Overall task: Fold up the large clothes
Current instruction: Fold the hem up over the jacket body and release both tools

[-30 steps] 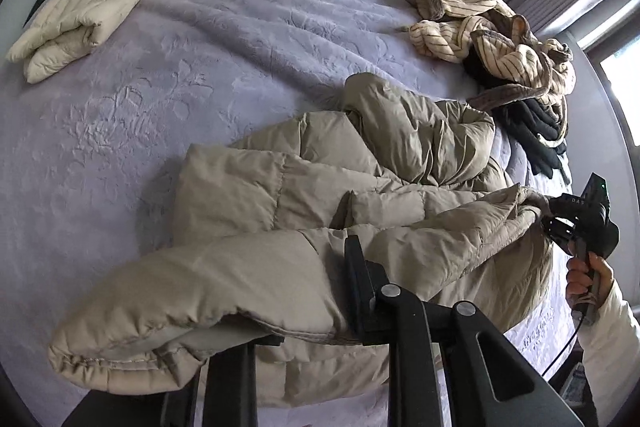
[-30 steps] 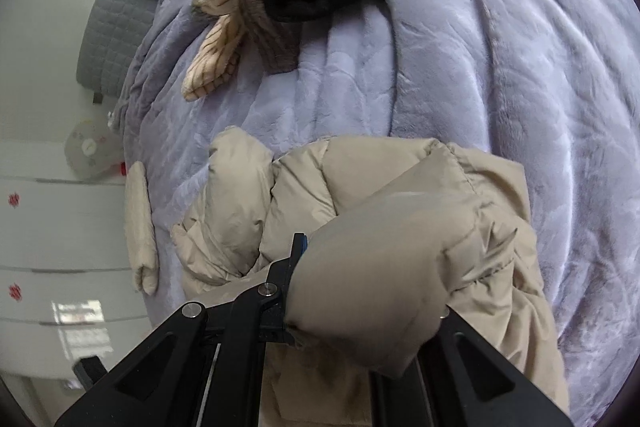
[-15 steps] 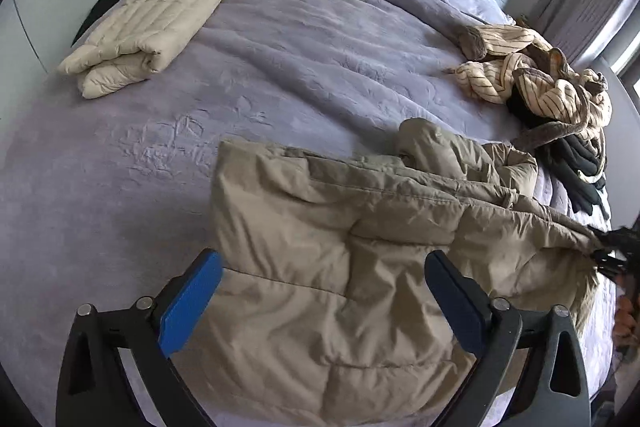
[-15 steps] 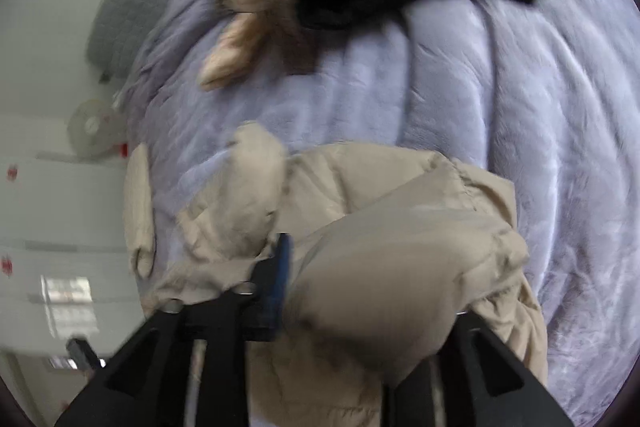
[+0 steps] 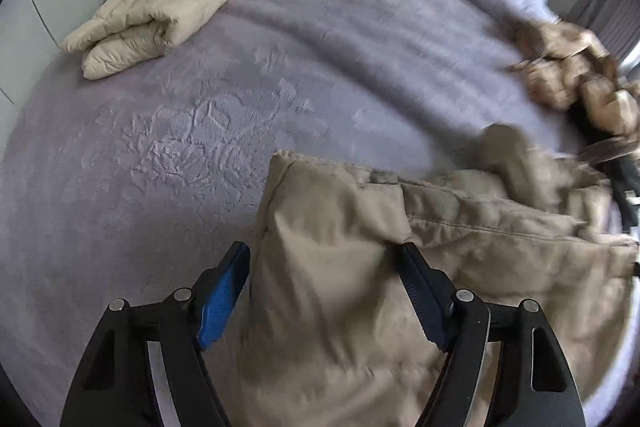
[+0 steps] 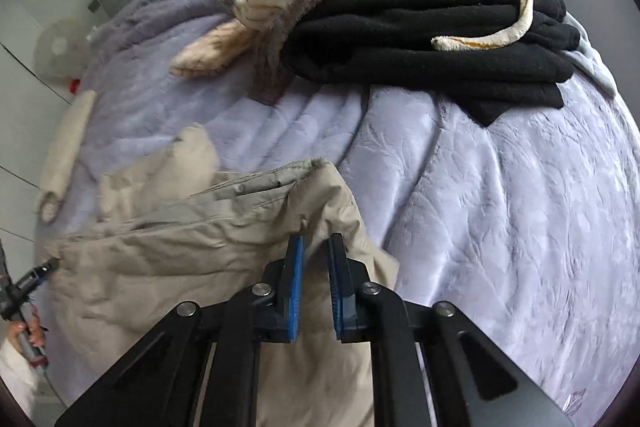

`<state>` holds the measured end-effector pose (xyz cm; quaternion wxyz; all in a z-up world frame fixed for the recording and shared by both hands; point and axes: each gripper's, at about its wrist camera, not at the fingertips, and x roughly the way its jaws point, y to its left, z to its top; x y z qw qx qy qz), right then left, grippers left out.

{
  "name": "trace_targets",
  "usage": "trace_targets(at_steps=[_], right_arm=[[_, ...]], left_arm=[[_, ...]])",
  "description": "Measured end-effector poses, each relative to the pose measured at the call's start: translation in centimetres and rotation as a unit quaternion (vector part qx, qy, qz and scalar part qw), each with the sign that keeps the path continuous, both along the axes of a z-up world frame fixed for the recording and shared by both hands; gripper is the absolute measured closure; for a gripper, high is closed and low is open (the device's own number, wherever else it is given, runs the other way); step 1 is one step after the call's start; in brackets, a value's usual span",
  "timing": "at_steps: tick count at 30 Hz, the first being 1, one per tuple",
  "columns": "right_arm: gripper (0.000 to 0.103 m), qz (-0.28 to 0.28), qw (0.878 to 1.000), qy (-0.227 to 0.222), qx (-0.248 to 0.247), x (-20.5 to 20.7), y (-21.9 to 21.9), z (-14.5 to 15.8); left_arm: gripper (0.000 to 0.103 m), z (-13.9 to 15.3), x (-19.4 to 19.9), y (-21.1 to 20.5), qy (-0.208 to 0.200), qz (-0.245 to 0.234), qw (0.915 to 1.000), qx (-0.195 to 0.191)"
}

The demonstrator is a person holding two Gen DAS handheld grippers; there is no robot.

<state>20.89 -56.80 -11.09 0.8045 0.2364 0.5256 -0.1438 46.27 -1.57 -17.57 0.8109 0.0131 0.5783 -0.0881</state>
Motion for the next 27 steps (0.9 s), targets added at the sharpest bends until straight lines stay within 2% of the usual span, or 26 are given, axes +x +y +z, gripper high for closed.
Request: trace_targets(at_steps=[3,6,9,12,15,18,21,22,24,27], right_arm=[[0.090,-0.018,1.000,0.026,-0.002,1.5,-0.9,-3.5],[0.090,-0.039,0.999,0.036,0.012,2.0,-1.7,-6.6],[0.090,-0.039,0.998,0.037,0.015,2.5,-2.0,-8.2],[0.090,-0.031,0.999,0.043,0.004,3.1,-2.1,-9.2],[0.090,-0.034,0.998,0.048,-0.006,3.3,-2.1,-9.1],[0.090,-0.018,0.998,0.051,-0.034,3.2,-1.3,-8.2],[0.090,-0.018,0.998,0.047,-0.039,3.1,-1.5,-8.2],[0.090,-0.021,0.998,0.045,-0.038,3.0,-1.6,-8.2],[0.090,-0.028,0.998,0.044,-0.043,2.8,-1.5,-8.2],[0.089,-0.030,0.997,0.050,-0.056,2.7,-1.4,-7.5]], left_arm=[[0.025,-3.0,1.5,-0.7,0.013,0.018,0.9998,0.000],[0.022,-4.5,2.2,-1.3,0.007,0.024,0.9997,-0.003],[0.019,-5.6,2.7,-2.2,-0.008,0.014,0.9998,0.012],[0.010,-6.5,3.6,-2.4,-0.009,0.019,0.9996,0.018],[0.010,-5.9,4.1,-2.1,-0.015,0.027,0.9991,0.028],[0.011,-3.0,3.9,-1.2,-0.064,0.046,0.9943,0.072],[0.011,-0.9,3.2,0.7,-0.078,0.064,0.9934,0.055],[0.011,-1.0,3.1,0.9,-0.078,0.063,0.9932,0.059],[0.011,-2.7,3.4,1.0,-0.062,0.058,0.9912,0.101],[0.010,-4.9,4.0,1.4,-0.036,0.065,0.9916,0.106]])
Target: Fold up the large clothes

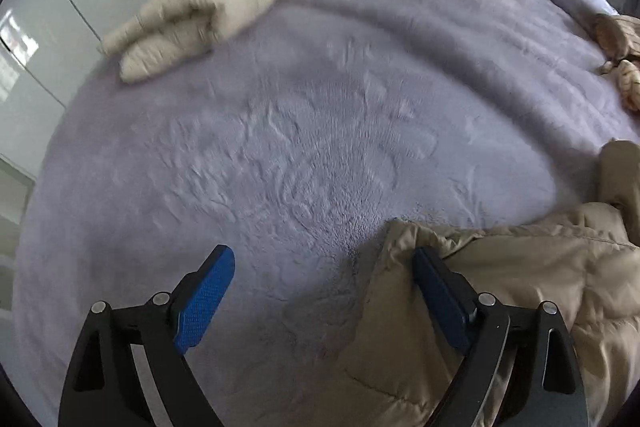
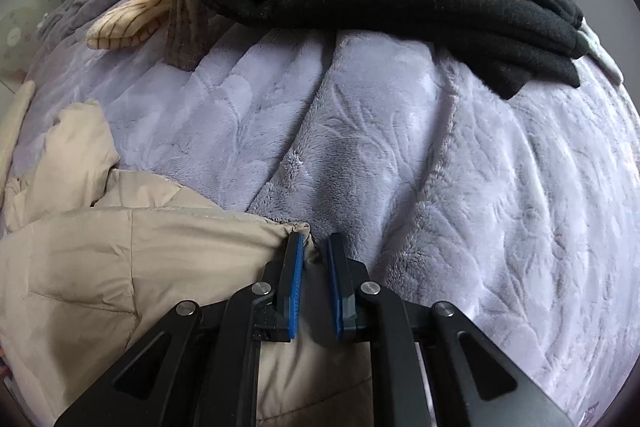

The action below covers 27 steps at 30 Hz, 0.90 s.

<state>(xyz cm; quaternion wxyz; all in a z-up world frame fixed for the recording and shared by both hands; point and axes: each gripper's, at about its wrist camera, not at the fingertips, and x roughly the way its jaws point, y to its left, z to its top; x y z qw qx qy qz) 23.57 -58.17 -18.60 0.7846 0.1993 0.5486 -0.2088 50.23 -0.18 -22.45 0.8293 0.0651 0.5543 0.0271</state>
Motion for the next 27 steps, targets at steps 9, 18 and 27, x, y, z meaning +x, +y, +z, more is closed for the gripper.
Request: trace_targets(at_steps=[9,18,27], right_arm=[[0.077,-0.025,0.999,-0.035,0.008,-3.6,0.4,5.5],[0.054,-0.011,0.997,-0.065,0.042,-9.3,4.9,9.5],[0.030,-0.001,0.992,-0.077,0.105,-14.0,9.6,10.1]], left_arm=[[0.010,4.8,-2.5,1.2,-0.014,-0.012,0.9998,-0.003],[0.010,8.4,-10.8,-0.4,0.018,-0.068,0.9968,-0.037],[0.010,9.1,-17.9,-2.1,0.056,-0.106,0.9887,-0.089]])
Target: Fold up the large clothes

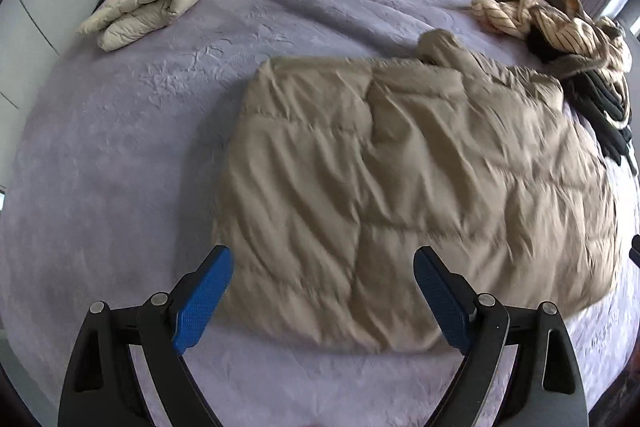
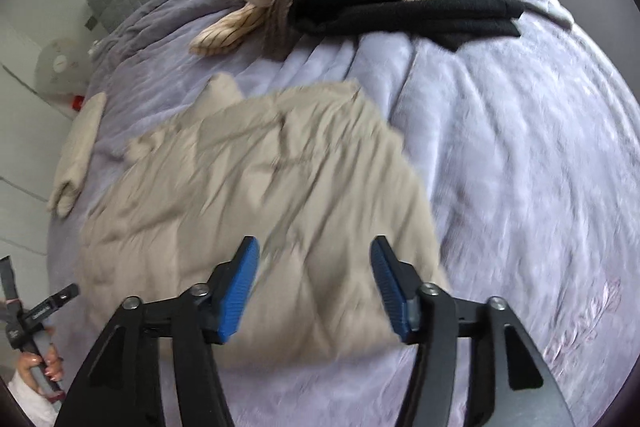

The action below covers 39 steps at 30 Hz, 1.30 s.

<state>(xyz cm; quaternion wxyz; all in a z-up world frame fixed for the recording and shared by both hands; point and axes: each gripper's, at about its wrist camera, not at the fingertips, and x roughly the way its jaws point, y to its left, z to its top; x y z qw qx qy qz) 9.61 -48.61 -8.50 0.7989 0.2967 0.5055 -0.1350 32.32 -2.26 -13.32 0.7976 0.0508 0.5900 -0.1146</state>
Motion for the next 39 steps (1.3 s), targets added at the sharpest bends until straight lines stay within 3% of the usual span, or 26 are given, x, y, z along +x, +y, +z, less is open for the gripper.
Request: trace_targets(at_steps=[2,9,14,18,25,29,32,36,39], right_arm=[[0.026,0.000,1.000,0.002,0.016,-0.8,0.8,-0.3],[0.022,-0.005,0.998,0.011,0.061,-3.3,3.1,-2.2],[0.001,-0.013,0.993,0.007,0.114,-3.9,3.6,-3.9],[0.000,-0.019,0.984,0.003,0.176,-4.2,3.9,-6.1],[0.000,-0.036,0.981,-0.013,0.188,-4.2,4.6,-7.7],[0.000,-0.045,0.972,-0.030,0.230,-3.8,4.9,-9.1],[0.000,-0.055,0.967,-0.043,0.246,-3.6,4.8,-10.0],[0.000,-0.081,0.951,-0.075,0.287,-3.8,4.2,-11.4],[0.000,-0.099,0.938,-0.096,0.318,-3.7,3.6,-12.6]], left_arm=[[0.000,0.2,-1.4,-0.1,-0.014,0.002,0.9999,0.009],[0.000,0.1,-3.6,0.3,-0.014,0.009,0.9996,0.022],[0.000,-1.3,-4.0,1.5,0.004,0.033,0.9994,0.010],[0.000,-2.4,-4.7,1.8,0.014,0.041,0.9991,-0.003],[0.000,-4.1,-5.0,2.4,0.022,0.051,0.9983,-0.014],[0.000,-5.0,-4.7,2.8,0.024,0.045,0.9975,-0.049],[0.000,-5.7,-4.4,3.3,0.027,0.039,0.9935,-0.104],[0.000,-7.4,-3.6,5.0,0.055,0.053,0.9791,-0.188],[0.000,-9.1,-2.9,5.6,0.075,0.074,0.9682,-0.227]])
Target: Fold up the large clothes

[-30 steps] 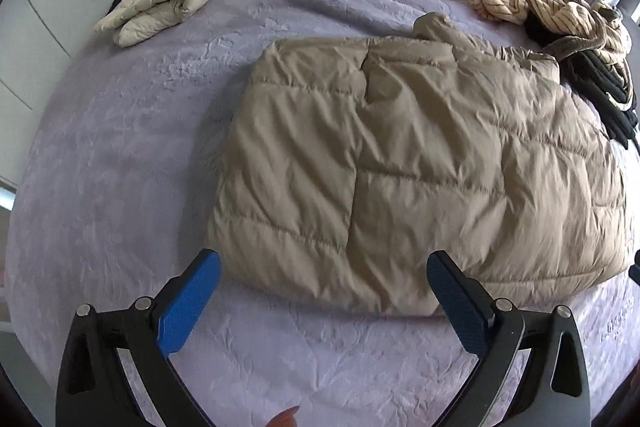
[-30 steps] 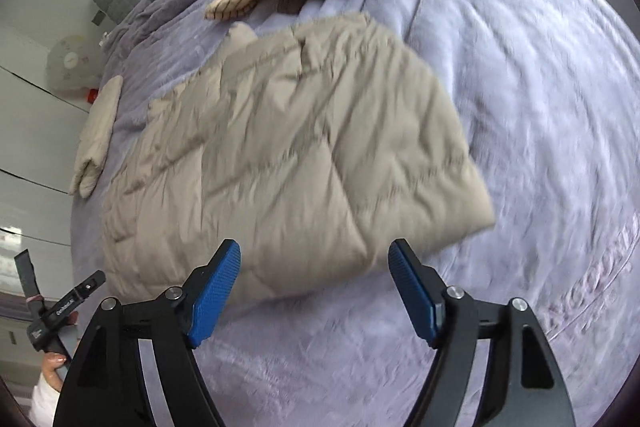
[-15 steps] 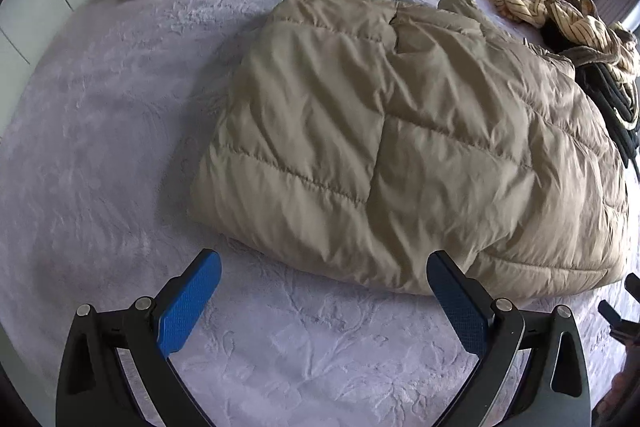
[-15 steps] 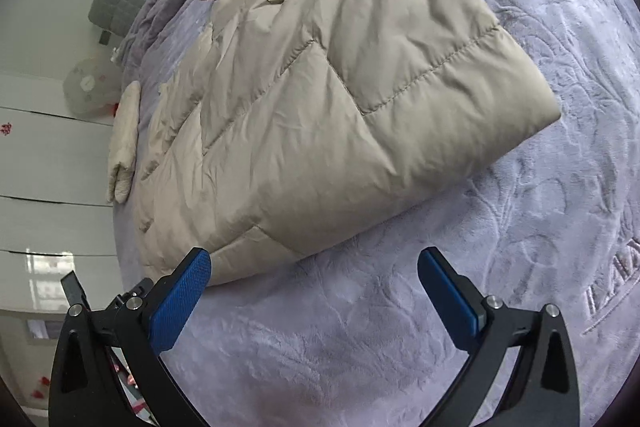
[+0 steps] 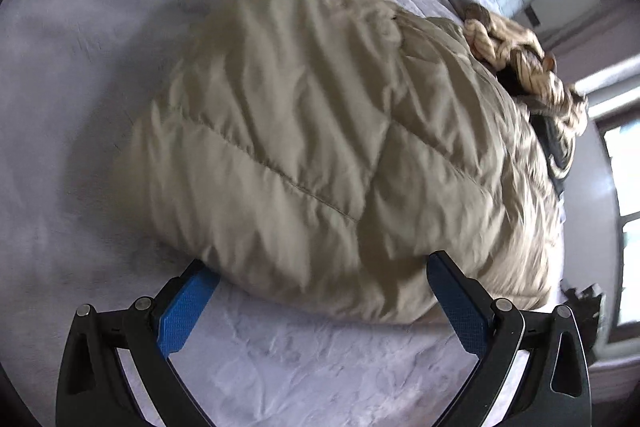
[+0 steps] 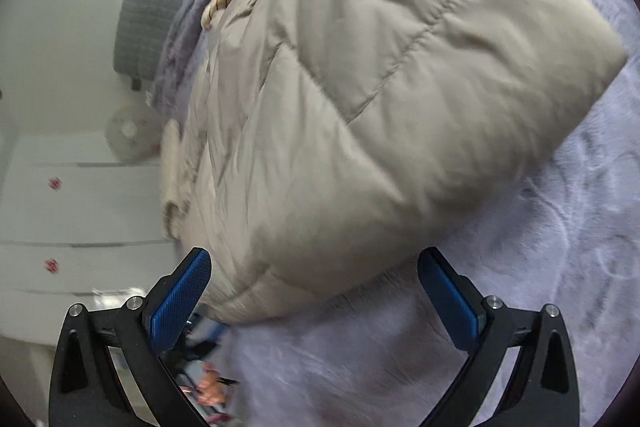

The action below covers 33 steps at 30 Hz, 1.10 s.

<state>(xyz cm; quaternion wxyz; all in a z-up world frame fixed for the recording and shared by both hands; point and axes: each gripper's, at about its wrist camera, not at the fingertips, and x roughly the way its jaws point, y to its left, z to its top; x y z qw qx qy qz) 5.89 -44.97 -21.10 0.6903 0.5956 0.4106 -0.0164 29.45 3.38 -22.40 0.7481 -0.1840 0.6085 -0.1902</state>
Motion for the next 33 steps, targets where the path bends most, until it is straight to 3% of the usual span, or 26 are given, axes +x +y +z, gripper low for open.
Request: trace_targets(at_steps=[6,14,15,17,18,19,20,21,22,25,33], right_arm=[[0.000,-0.028,0.997,-0.043,0.054,1.6,0.0,-1.4],[0.000,-0.037,0.996,-0.049,0.057,4.0,0.6,-2.7],[0.000,-0.039,0.996,-0.048,0.059,4.0,0.5,-2.8],[0.001,-0.042,0.996,-0.049,0.061,3.6,0.6,-2.6],[0.004,-0.043,0.996,-0.045,0.061,3.5,0.5,-2.5],[0.014,-0.045,0.996,-0.037,0.062,3.4,0.6,-2.4],[0.023,-0.045,0.997,-0.027,0.062,3.3,0.4,-2.4],[0.041,-0.046,0.996,-0.020,0.068,3.2,0.3,-2.6],[0.051,-0.048,0.996,-0.022,0.076,3.0,0.3,-2.8],[0.071,-0.042,0.995,-0.039,0.083,2.9,0.0,-2.3],[0.078,0.019,0.996,-0.076,0.048,1.9,0.0,2.0]], left_arm=[[0.000,-1.0,1.7,-1.4,0.003,0.014,0.9986,-0.051],[0.000,-2.9,4.2,-2.4,0.018,0.061,0.9962,-0.060],[0.003,-2.8,4.3,-2.7,0.017,0.060,0.9965,-0.055],[0.034,-2.3,4.6,-3.5,0.004,0.052,0.9978,-0.041],[0.057,-1.9,4.7,-3.8,0.002,0.041,0.9977,-0.054],[0.068,-1.6,4.7,-3.9,0.000,0.038,0.9973,-0.064],[0.072,-1.0,4.7,-4.2,-0.010,0.033,0.9975,-0.062],[0.077,-0.4,4.6,-4.3,-0.021,0.027,0.9978,-0.057],[0.080,0.1,4.5,-4.6,-0.030,0.022,0.9979,-0.052],[0.084,2.0,4.1,-5.1,-0.055,0.011,0.9973,-0.047],[0.084,7.1,0.3,-3.5,-0.098,-0.003,0.9943,-0.043]])
